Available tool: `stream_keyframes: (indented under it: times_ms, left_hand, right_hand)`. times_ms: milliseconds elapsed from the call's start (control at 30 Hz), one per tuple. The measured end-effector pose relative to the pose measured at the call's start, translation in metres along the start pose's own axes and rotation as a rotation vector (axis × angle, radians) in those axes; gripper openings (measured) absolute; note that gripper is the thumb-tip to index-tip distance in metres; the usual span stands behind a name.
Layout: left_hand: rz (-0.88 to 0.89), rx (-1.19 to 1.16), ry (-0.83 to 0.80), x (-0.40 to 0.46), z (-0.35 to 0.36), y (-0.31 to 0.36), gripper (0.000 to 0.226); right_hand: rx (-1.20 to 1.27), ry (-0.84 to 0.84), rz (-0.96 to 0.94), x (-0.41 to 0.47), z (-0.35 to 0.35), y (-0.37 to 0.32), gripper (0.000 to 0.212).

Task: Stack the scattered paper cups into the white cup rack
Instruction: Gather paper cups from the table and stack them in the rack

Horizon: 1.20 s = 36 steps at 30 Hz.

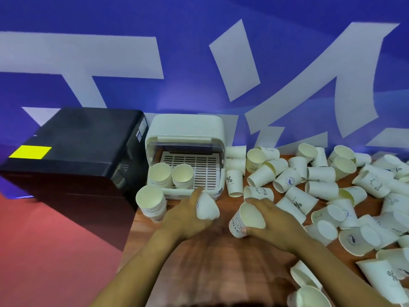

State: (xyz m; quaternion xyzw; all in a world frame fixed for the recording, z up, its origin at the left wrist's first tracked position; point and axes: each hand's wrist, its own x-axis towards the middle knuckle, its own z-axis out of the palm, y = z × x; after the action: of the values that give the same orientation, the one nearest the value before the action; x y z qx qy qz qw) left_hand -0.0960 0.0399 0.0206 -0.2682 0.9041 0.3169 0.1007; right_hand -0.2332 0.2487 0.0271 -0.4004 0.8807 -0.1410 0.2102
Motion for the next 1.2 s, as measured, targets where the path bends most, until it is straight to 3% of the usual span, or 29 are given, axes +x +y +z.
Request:
stream_keyframes:
  times_ms: [233, 367, 533, 633, 800, 933, 1200]
  left_hand:
    - [0.060, -0.142, 0.176, 0.000, -0.030, -0.027, 0.074]
    - [0.091, -0.093, 0.336, 0.005, -0.056, -0.036, 0.065]
    - [0.168, -0.354, 0.395, 0.018, -0.088, -0.052, 0.068]
    - [0.156, -0.327, 0.406, 0.026, -0.100, -0.060, 0.074]
    - [0.100, -0.110, 0.430, 0.045, -0.112, -0.081, 0.062]
    - [0.077, -0.097, 0.404, 0.060, -0.118, -0.092, 0.062]
    - [0.078, -0.018, 0.328, 0.084, -0.110, -0.109, 0.064]
  right_hand:
    - [-0.053, 0.013, 0.004, 0.031, -0.007, -0.044, 0.075]
    - [-0.084, 0.053, -0.040, 0.048, -0.007, -0.064, 0.075]
    - [-0.090, 0.097, -0.112, 0.071, -0.009, -0.083, 0.074]
    - [-0.055, 0.122, -0.131, 0.085, -0.006, -0.093, 0.075]
    - [-0.054, 0.221, -0.150, 0.113, -0.001, -0.112, 0.072]
    - [-0.043, 0.267, -0.164, 0.135, 0.006, -0.126, 0.071]
    - [-0.038, 0.225, -0.148, 0.165, 0.029, -0.130, 0.075]
